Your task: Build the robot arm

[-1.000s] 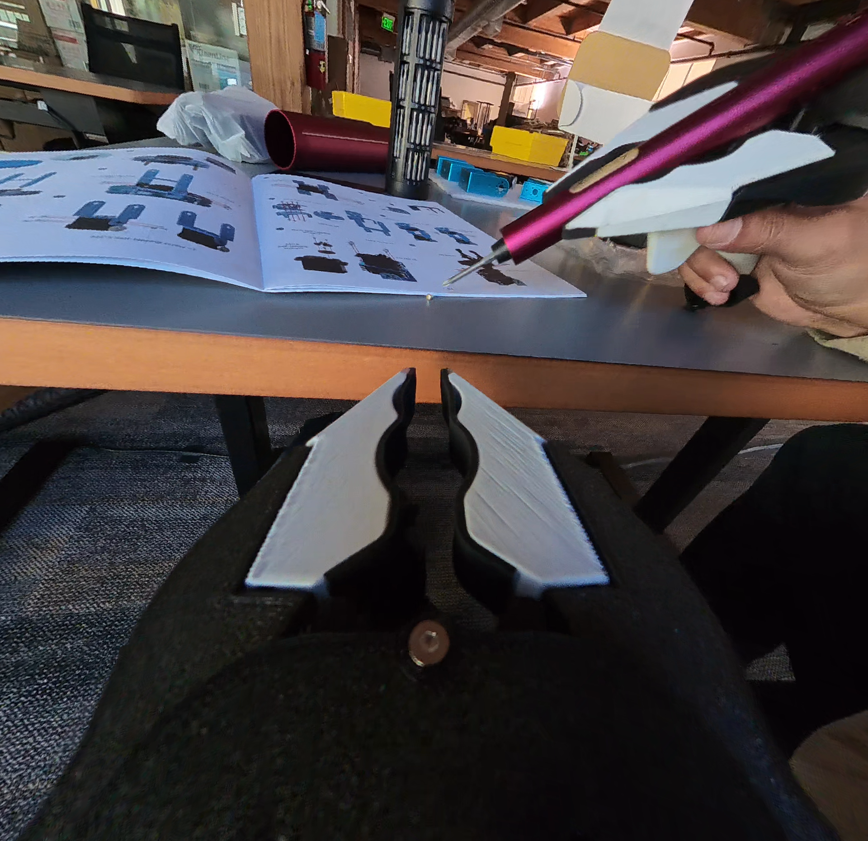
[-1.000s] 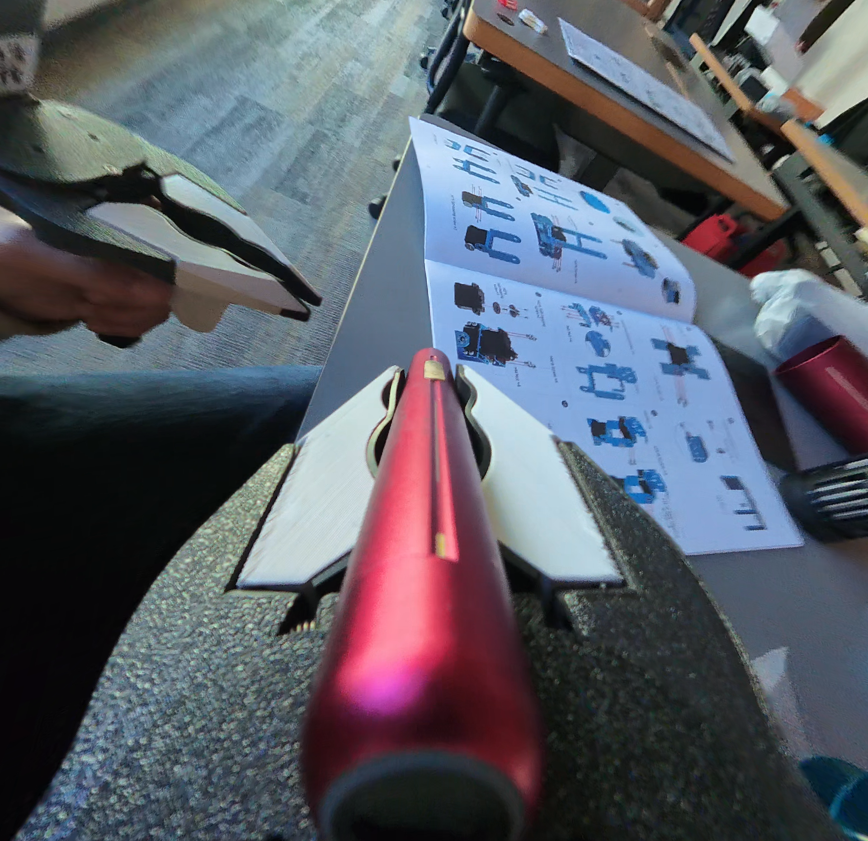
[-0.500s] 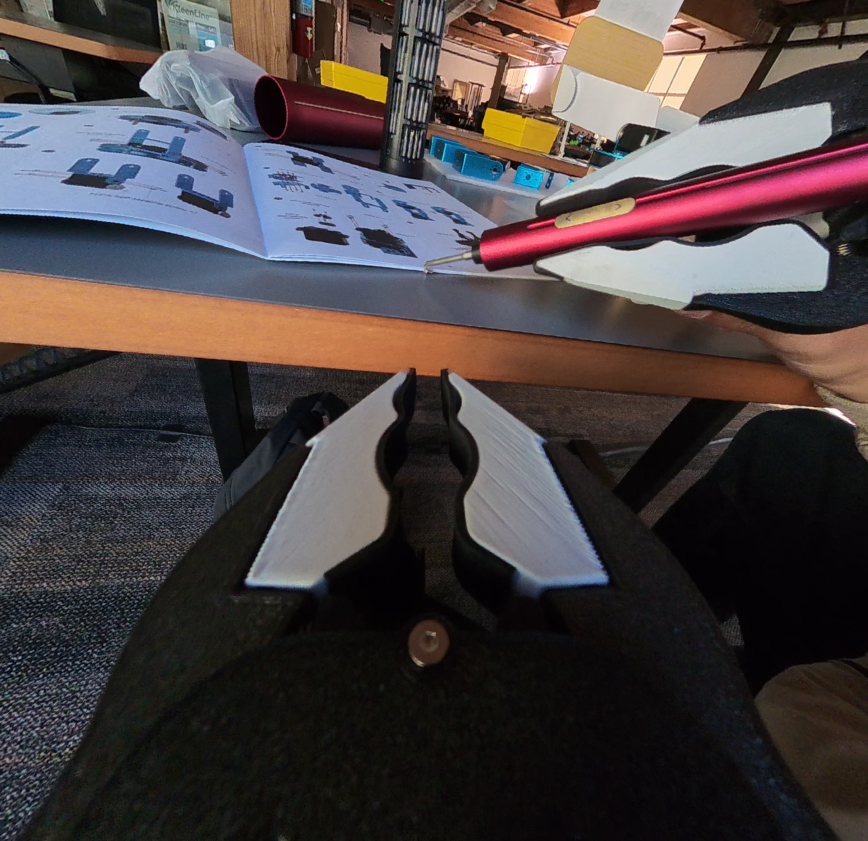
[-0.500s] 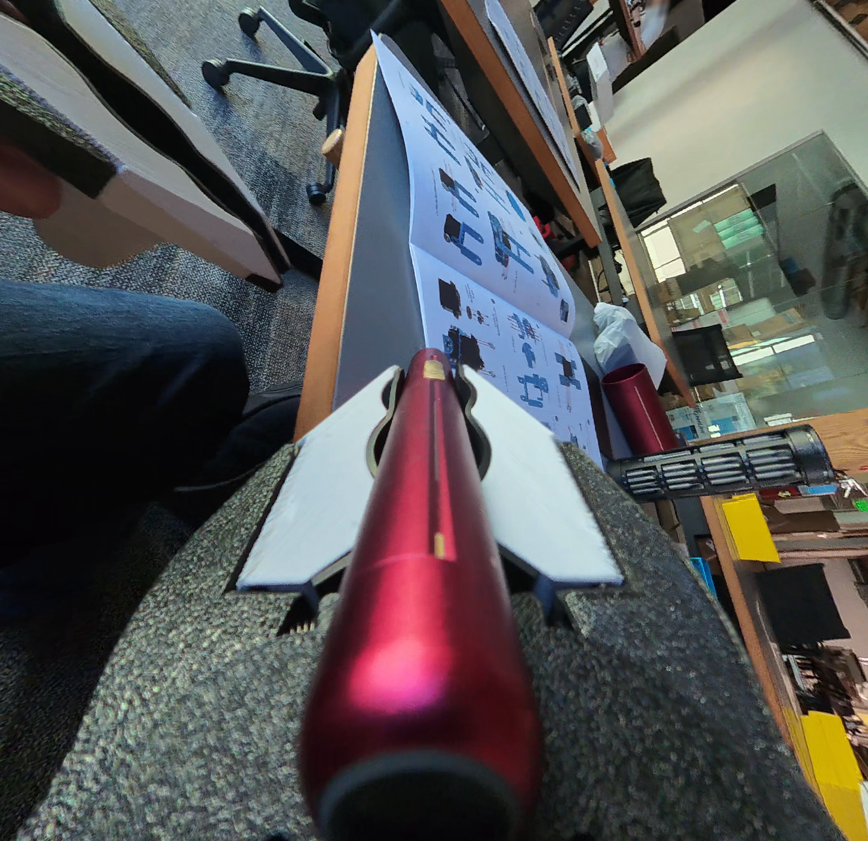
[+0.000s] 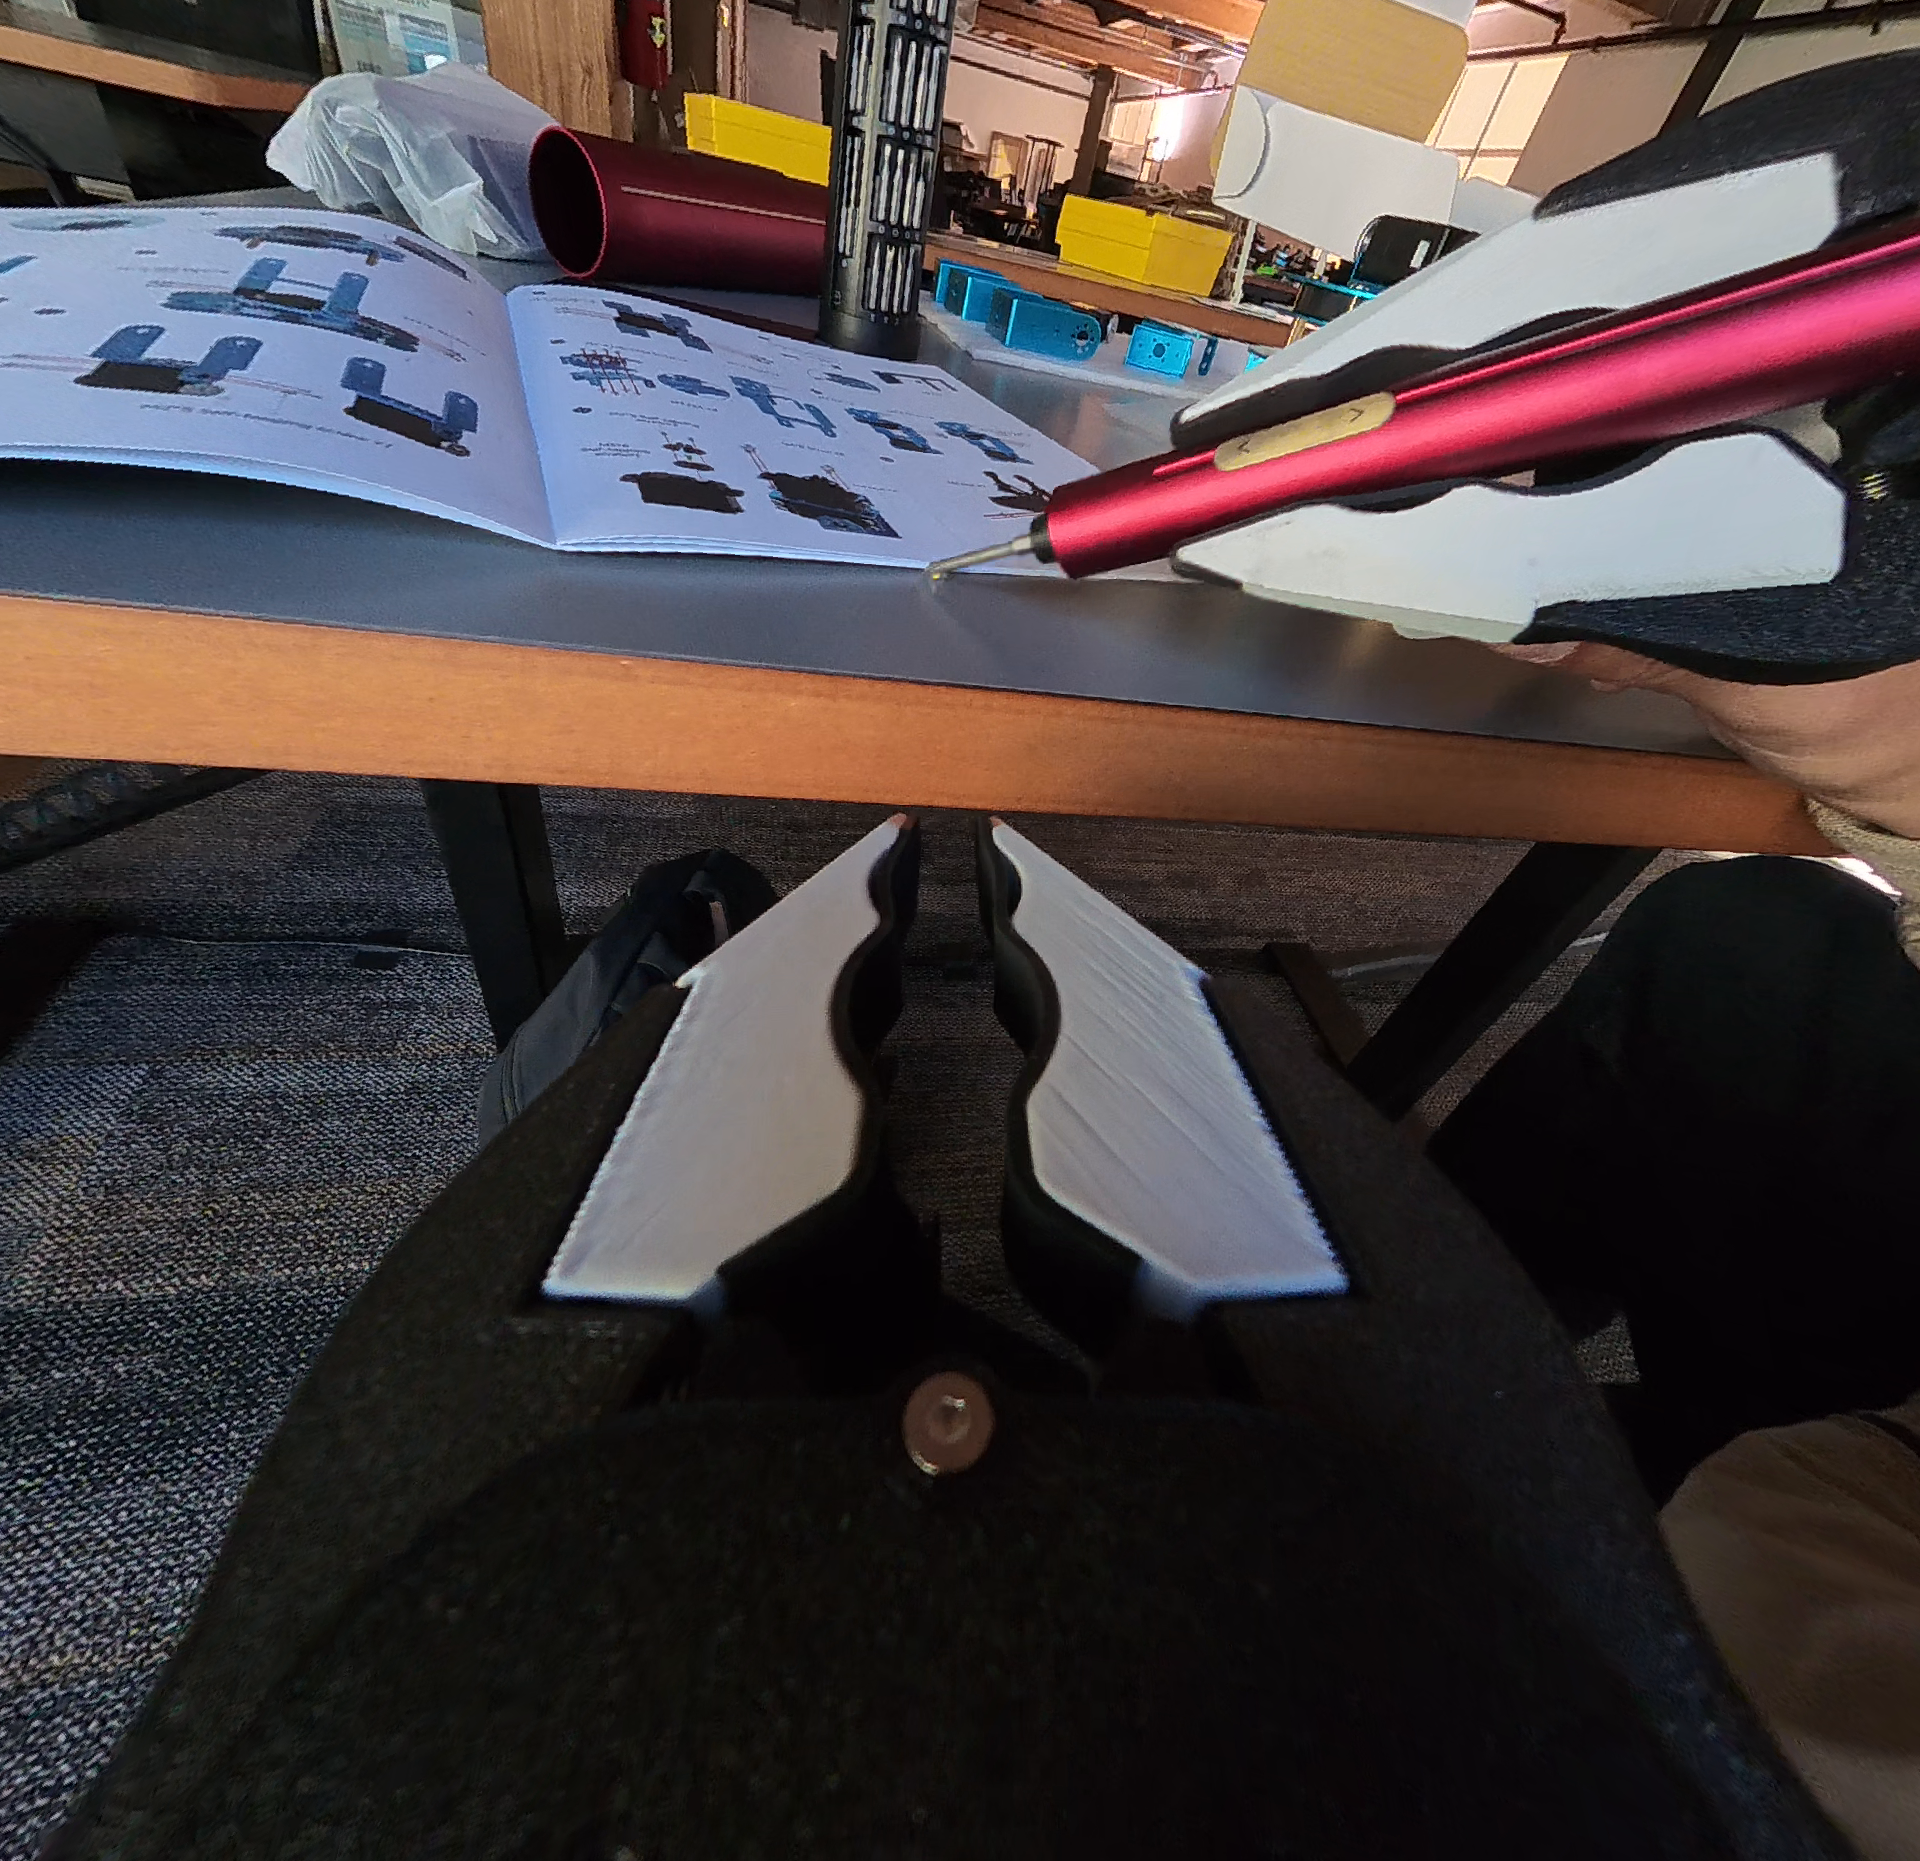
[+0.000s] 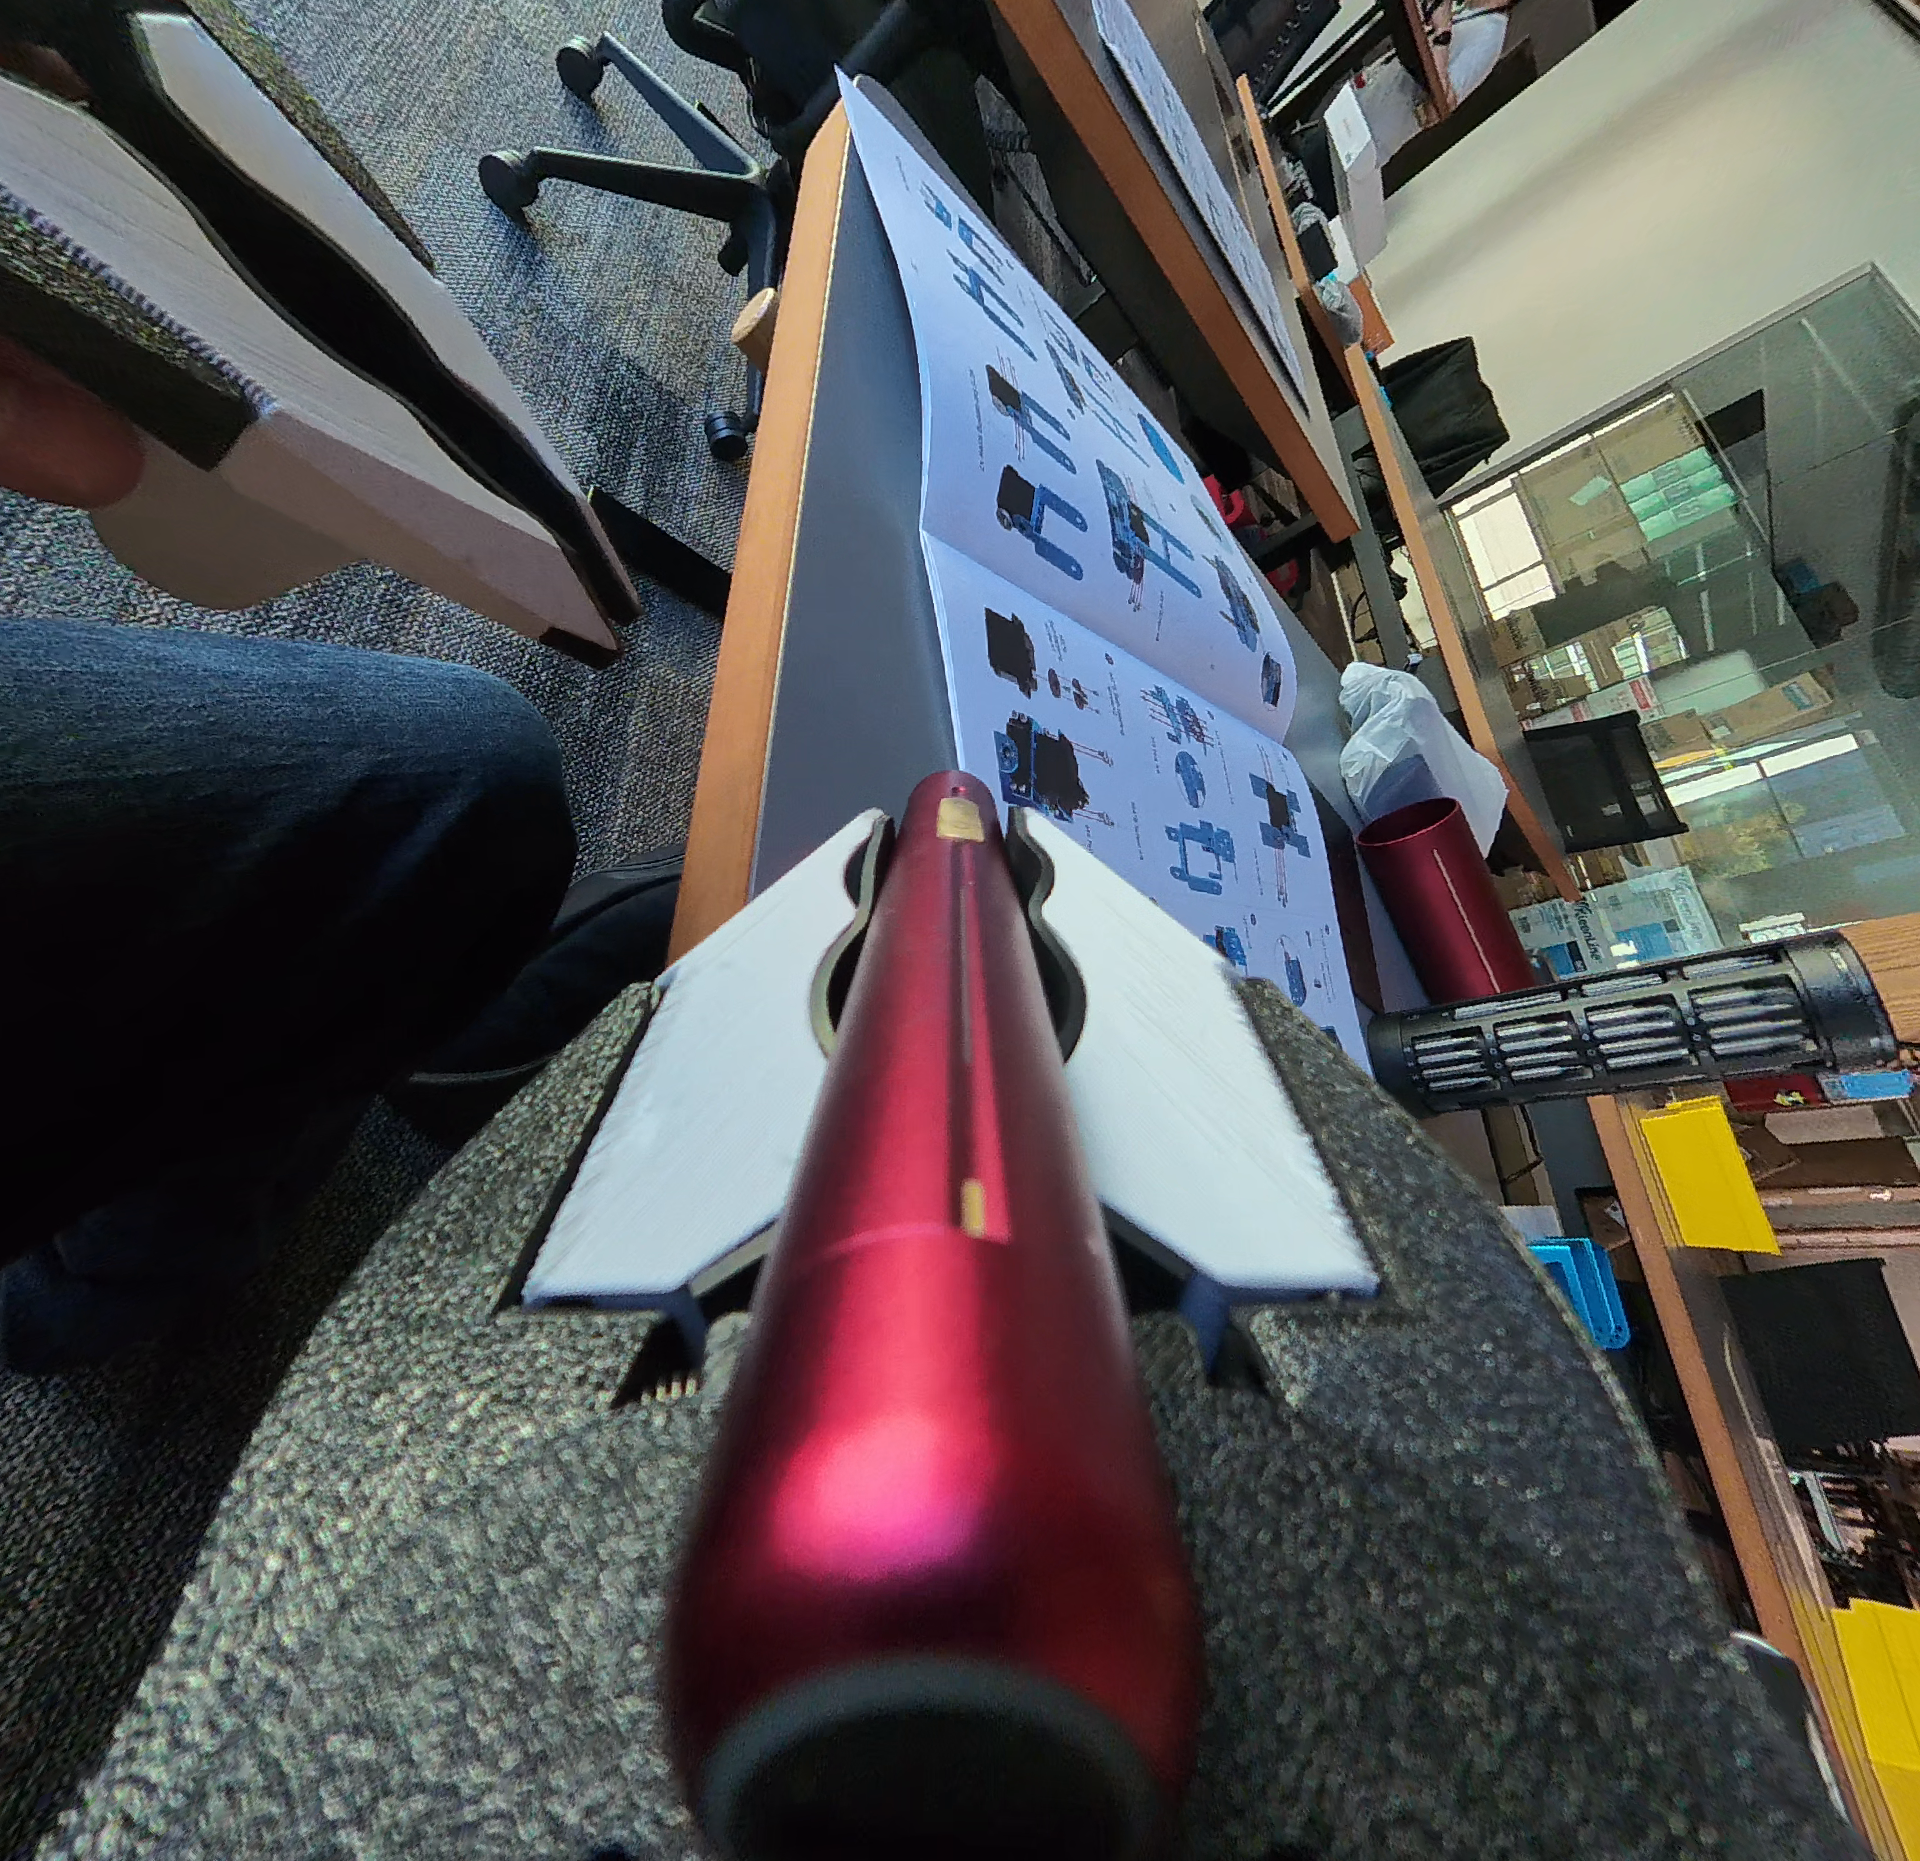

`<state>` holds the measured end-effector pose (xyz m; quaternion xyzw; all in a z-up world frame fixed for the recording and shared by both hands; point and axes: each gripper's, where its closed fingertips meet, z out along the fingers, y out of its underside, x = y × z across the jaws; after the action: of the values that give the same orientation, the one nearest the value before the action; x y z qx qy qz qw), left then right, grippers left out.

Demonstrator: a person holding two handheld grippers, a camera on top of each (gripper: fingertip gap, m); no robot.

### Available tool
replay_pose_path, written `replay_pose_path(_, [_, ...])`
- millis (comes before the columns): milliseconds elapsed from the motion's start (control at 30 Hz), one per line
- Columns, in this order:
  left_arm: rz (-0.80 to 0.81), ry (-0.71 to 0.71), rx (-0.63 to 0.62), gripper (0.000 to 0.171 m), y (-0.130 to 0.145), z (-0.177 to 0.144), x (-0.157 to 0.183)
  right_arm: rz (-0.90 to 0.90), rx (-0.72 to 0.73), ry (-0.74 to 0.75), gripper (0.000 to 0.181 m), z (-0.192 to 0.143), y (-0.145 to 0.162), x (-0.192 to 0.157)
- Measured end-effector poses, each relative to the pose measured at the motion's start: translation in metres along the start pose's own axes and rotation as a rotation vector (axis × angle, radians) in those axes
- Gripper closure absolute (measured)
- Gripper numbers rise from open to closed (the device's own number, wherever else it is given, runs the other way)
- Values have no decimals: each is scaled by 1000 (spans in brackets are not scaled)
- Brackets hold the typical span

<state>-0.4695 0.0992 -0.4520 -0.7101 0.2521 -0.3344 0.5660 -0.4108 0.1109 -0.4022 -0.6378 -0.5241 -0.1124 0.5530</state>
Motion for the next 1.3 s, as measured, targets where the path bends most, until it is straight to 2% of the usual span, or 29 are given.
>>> replay_pose_path(267, [10, 6, 8, 163, -1, 1, 2, 127, 12, -57, 161, -17, 3, -5])
replay_pose_path(433, [17, 11, 7, 163, -2, 2, 5, 241, -6, -77, 161, -35, 10, 2])
replay_pose_path(633, [29, 22, 7, 163, -2, 4, 9, 291, -41, -70, 161, -55, 17, 11])
replay_pose_path(767, [50, 69, 46, 160, -9, 4, 21, 421, -8, -132, 161, -65, 7, 12])
replay_pose_path(867, [58, 131, 109, 150, -20, 0, 36, 563, 77, -216, 160, -72, -9, 11])
replay_pose_path(1067, [67, 171, 177, 147, -32, -7, 47, 831, 254, -434, 160, -84, -41, 0])
replay_pose_path(1300, [131, 162, 196, 146, -34, -11, 50, 894, 275, -499, 159, -86, -45, -7])
